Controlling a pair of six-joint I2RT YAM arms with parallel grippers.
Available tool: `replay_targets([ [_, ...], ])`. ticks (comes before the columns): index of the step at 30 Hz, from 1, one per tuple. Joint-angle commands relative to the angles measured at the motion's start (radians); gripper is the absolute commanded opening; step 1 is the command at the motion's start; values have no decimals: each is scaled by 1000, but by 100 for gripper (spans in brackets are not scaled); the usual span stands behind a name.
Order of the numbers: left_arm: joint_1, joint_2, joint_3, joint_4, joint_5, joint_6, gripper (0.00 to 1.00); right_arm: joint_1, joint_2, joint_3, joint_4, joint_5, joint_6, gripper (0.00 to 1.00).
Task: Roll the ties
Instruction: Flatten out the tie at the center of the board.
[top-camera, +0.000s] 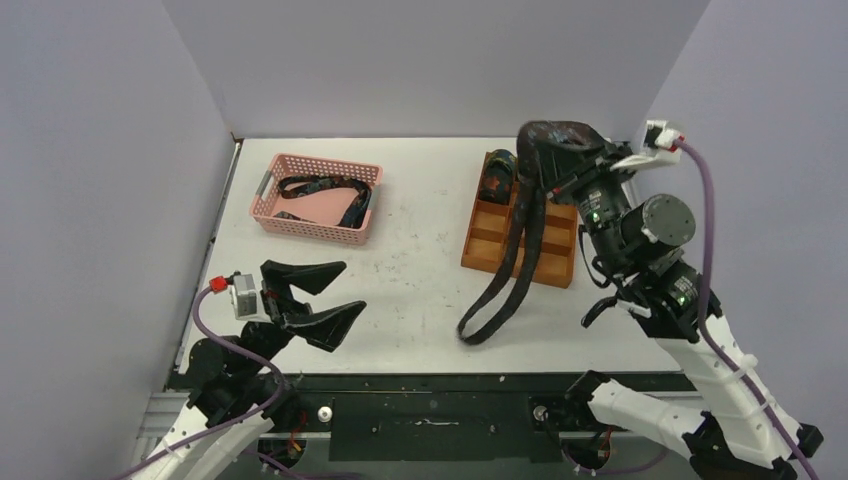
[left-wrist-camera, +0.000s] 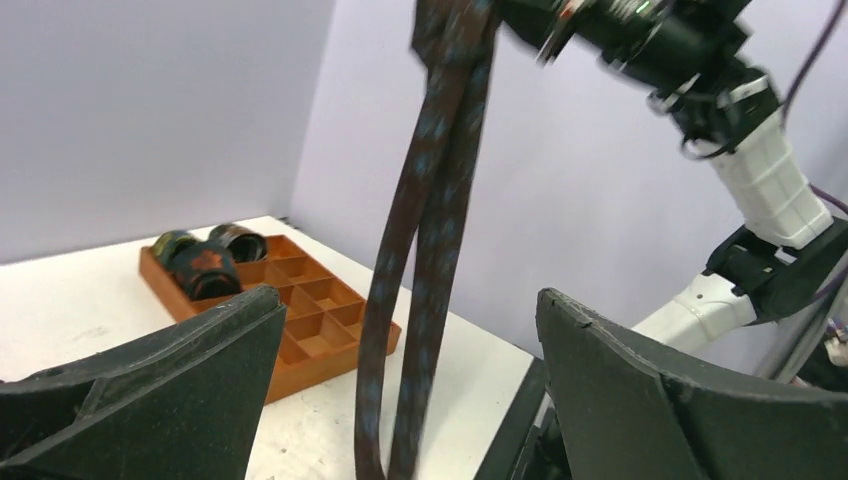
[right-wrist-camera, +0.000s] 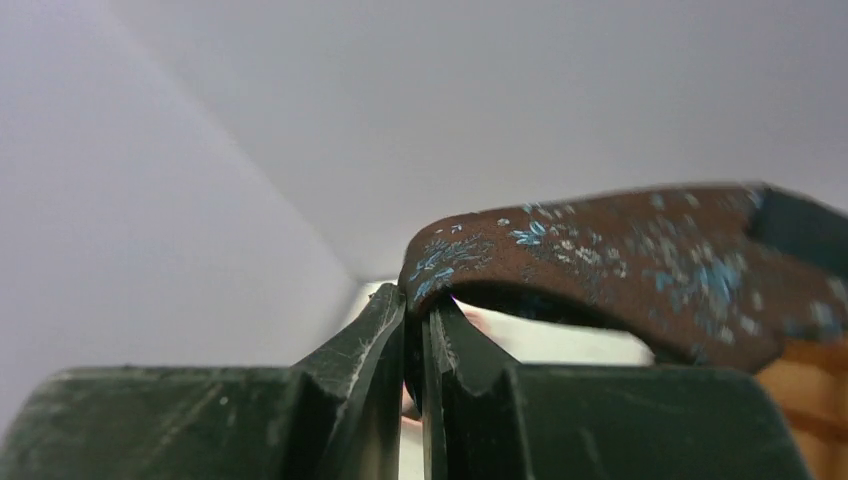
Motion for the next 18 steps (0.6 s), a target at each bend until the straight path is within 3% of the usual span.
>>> replay_targets([
  [1,3,-85,-35,-91,-170,-46,96,115,255,264,139,-441,83,5],
  [3,4,-79,-15,-120,-165,-49,96,322,340,386,116,-366,-29,5],
  [5,4,-59,10,-155,-157,-46,96,422,387,476,65,-263,-105,5],
  [7,3,-43,20,-177,-156,-43,96,423,370,461,67,-124,-147,5],
  [11,3,-45,-6,-196,-222,-49,96,365,239,228,203,258,-247,5],
  [14,4,-63,-38,-202,-285,-64,96,242,138,103,293,382,-250,5],
  [18,5,-92,-42,-234,-344,-68,96,213,81,73,364,490,-365,5],
])
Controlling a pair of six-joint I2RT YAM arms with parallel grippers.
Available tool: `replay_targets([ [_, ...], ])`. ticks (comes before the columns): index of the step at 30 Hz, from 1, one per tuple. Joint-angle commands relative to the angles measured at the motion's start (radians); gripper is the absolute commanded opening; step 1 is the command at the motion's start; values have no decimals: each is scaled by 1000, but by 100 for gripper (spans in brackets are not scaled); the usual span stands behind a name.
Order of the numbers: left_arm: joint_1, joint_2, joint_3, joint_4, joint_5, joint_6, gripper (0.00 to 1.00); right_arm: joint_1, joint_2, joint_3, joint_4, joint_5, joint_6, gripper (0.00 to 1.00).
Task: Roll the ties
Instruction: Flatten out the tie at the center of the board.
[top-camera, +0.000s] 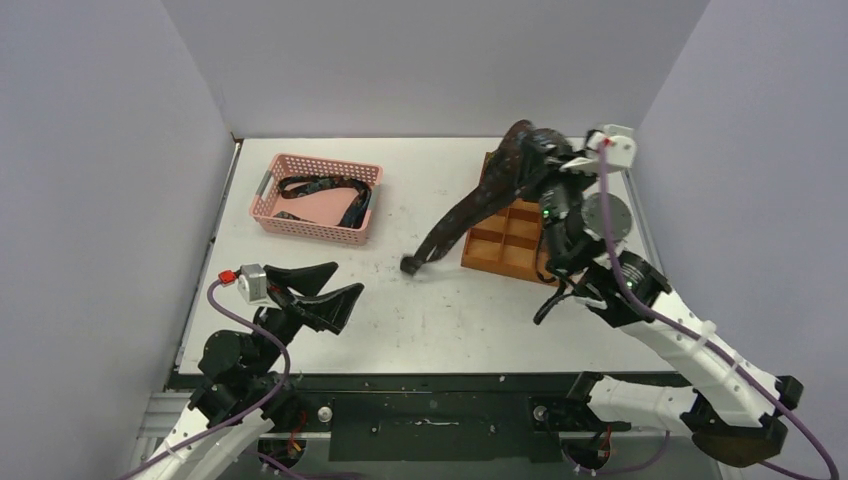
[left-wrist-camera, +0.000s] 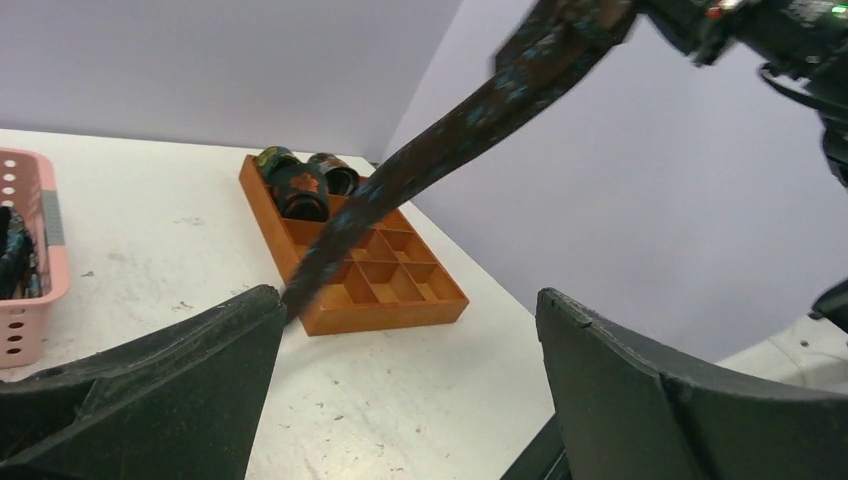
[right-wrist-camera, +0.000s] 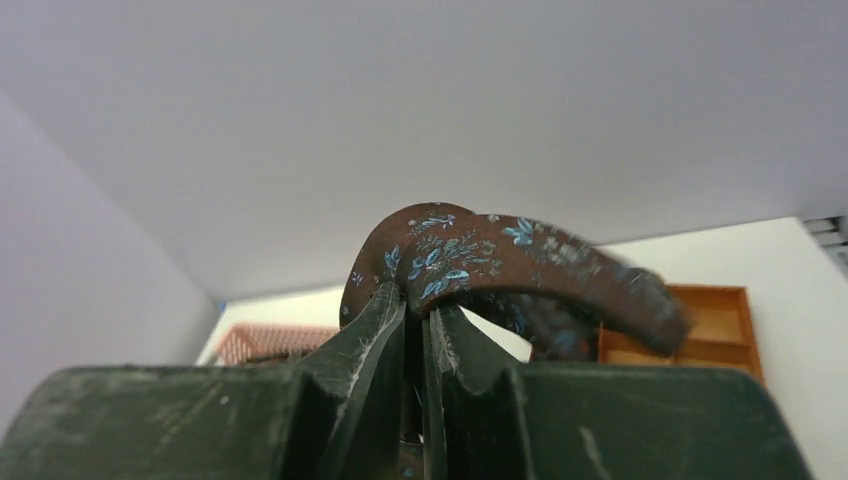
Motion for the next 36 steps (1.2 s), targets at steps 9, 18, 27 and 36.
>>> replay_targets([
  [9,5,-87,33,-89,-186,-25,96,41,180,497,-19,-454,4,5],
  [18,5,-146,50,-176,-262,-6,96,238,288,619,83,-538,82,5],
  [27,5,-253,163,-331,-610,62,97,244,416,541,344,-509,154,5],
  [36,5,-216,171,-380,-622,59,96,50,176,-104,520,8,272,5],
])
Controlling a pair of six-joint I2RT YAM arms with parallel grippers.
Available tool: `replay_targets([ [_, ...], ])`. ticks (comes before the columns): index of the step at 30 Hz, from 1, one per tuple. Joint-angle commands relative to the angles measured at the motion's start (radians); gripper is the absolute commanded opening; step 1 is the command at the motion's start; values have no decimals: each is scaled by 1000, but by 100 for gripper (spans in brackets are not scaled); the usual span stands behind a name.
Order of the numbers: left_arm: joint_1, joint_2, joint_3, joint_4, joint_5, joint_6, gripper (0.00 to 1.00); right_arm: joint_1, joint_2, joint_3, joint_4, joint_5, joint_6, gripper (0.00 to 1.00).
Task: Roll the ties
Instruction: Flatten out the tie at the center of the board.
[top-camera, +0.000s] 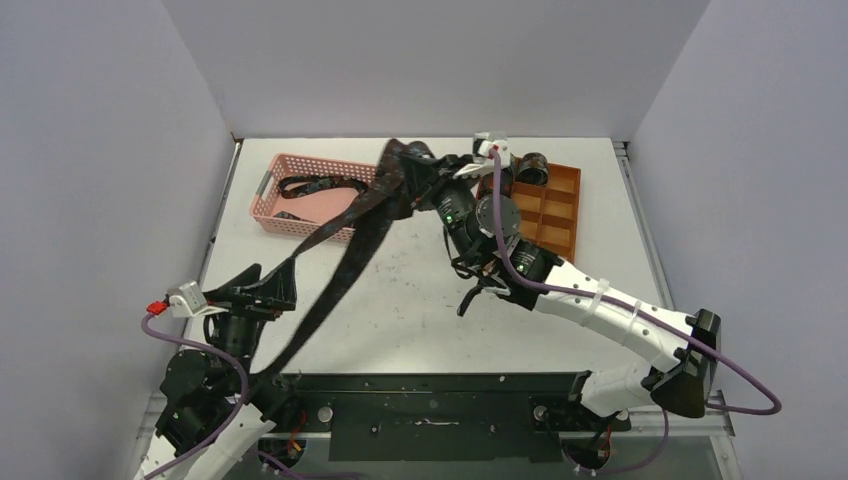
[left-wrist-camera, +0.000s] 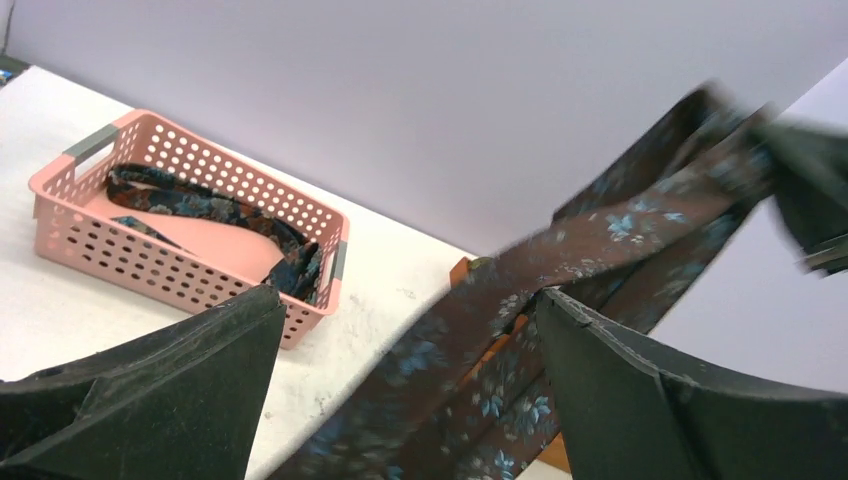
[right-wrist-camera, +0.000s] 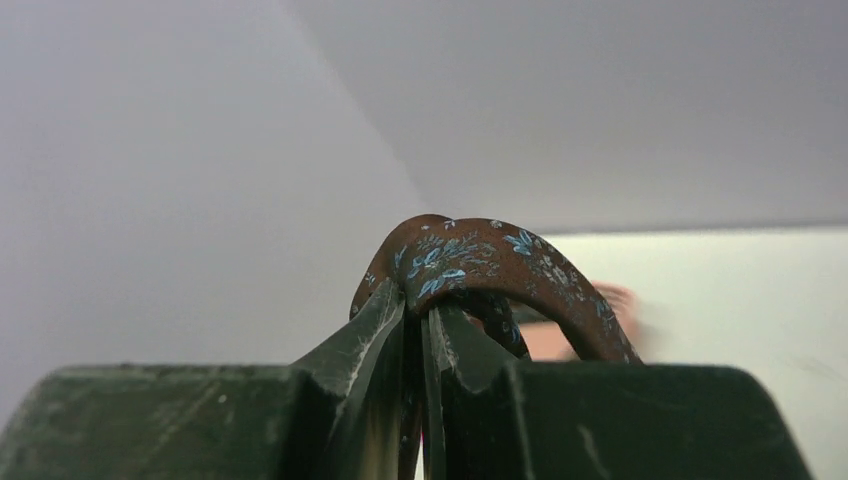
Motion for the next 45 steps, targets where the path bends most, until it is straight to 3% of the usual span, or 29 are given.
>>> replay_targets([
  [1,5,-71,-8,-67,-16,-23,96,-140,-173,-255,100,357,99,5],
  [6,5,-67,-89,-100,14,-143,96,-218,-400,-632,22,567,177,5],
  [10,5,-1,-169,-102,53,-256,97,-255,-580,-854,-111,634,243,5],
  [16,2,214,-268,-93,112,-429,97,-262,-777,-972,-339,684,356,5],
  [20,3,353,-298,78,229,-401,97,-262,-836,-986,-445,679,379,5],
  [23,11,531,-251,209,352,-363,96,-262,-863,-994,-504,649,395,5],
  [29,39,1027,3,358,605,-374,96,-260,-908,-1027,-559,611,417,5],
  [36,109,1359,188,498,767,-382,100,-260,-937,-1019,-560,567,365,5],
  [41,176,1598,312,540,908,-366,87,-260,-953,-1014,-572,530,365,5],
  [45,187,1713,373,572,965,-351,86,-260,-968,-1007,-597,513,367,5],
])
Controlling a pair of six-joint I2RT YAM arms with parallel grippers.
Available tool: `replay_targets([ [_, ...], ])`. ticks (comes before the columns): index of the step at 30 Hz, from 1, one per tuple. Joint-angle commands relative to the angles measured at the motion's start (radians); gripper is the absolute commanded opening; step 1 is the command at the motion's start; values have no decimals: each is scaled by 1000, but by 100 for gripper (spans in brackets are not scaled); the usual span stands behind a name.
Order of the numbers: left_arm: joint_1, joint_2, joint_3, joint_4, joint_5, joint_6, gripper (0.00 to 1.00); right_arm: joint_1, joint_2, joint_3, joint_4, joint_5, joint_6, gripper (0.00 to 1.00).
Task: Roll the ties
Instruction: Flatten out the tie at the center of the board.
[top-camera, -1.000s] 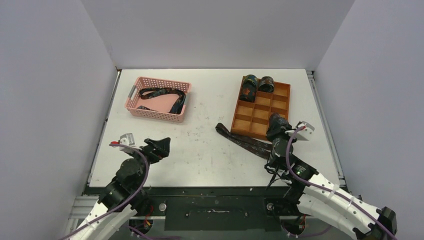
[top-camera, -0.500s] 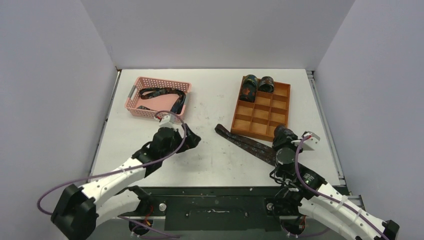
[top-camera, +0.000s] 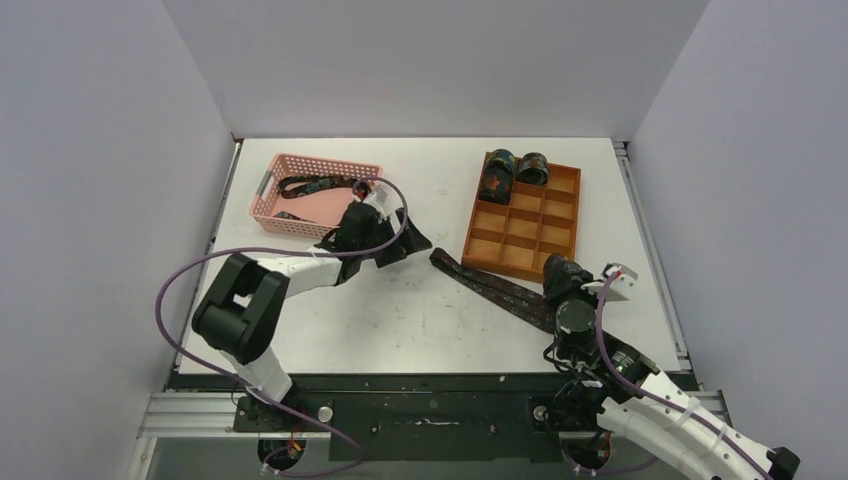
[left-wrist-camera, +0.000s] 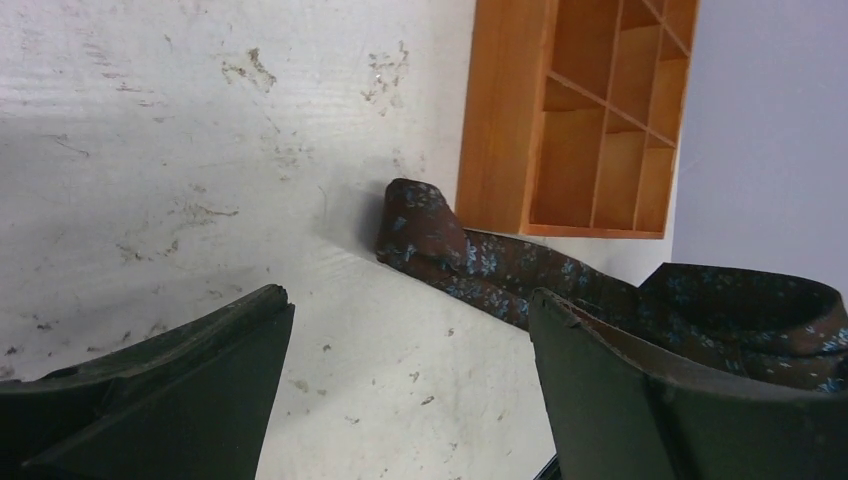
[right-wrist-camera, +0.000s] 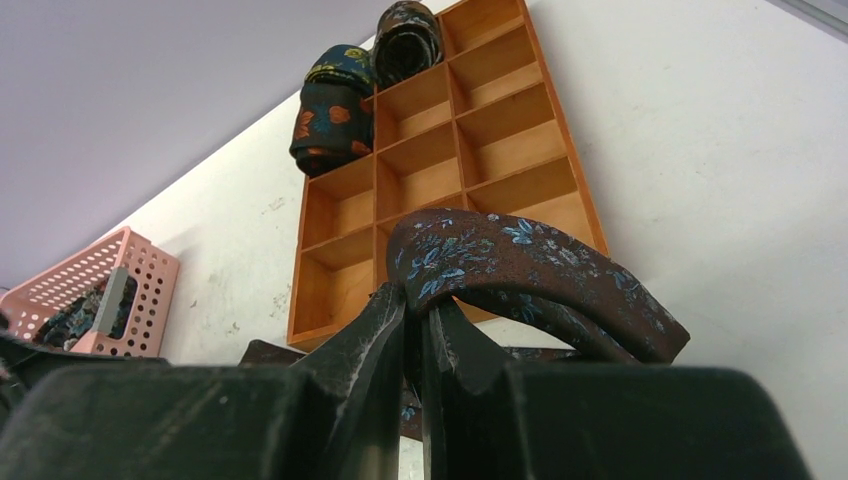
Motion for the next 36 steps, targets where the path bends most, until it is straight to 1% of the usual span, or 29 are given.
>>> replay_targets([
  [1,10,89,86,83,125,27,86,1,-25,26,-23,-24,-11,5],
  [3,7,136,119,85,153,30,86,1,-37,27,-26,-27,-18,5],
  [9,-4,257,204,77,185,42,78,2,-39,20,-30,-31,-20,5],
  [13,-6,299,223,66,171,40,70,1,-37,17,-38,-33,-14,5],
  [17,-5,330,239,35,141,56,66,1,-44,11,-37,-33,-16,5],
  [21,-9,347,247,42,146,61,43,1,-42,15,-40,-31,-18,5],
  [25,-16,342,221,92,176,61,26,1,-45,17,-47,-30,-18,5],
  [29,-16,317,167,145,185,59,1,2,-47,23,-64,-35,-9,5],
  [33,-16,217,47,209,146,42,0,1,-58,39,-108,-31,8,5],
  [36,-18,102,-91,221,81,29,0,1,-79,43,-143,-25,25,5],
])
